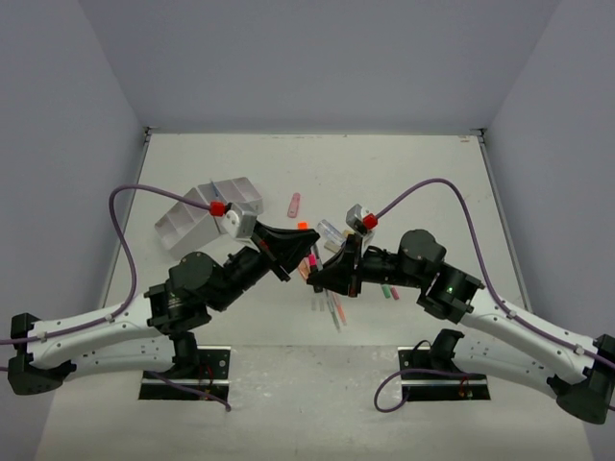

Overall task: Sort the stationery into containers
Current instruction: Close the pen cap on the pen.

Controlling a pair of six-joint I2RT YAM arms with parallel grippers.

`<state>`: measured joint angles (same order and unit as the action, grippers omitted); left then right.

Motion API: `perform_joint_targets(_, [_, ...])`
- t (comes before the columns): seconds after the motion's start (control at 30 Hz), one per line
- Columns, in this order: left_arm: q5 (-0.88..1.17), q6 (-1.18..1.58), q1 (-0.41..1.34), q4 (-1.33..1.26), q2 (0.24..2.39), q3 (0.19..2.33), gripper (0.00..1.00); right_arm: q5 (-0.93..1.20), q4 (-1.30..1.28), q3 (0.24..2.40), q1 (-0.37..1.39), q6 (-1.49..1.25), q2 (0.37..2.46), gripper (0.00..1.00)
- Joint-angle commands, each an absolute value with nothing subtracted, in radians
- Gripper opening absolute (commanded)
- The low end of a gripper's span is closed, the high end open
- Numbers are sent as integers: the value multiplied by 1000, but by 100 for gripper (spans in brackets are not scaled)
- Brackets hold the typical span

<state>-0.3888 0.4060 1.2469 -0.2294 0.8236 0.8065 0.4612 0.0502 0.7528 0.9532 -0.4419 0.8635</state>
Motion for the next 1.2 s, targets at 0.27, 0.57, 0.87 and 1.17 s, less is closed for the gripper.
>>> perform_joint_targets(0.27, [-224,498,1220,-261,843,760,0,324,3,917,954,-363,877,0])
perform_joint_targets(0.57, [-88,639,1222,-323,904,666,0,266,-55,1162,850,-294,996,0])
perform_joint_targets(0.87, [-96,658,1223,-288,892,627,0,297,-113,1270,779,-228,1060,0])
perform_joint_targets(1.17, [-162,459,1195,28,910,891,44,560,-288,1131,860,35,1040,0])
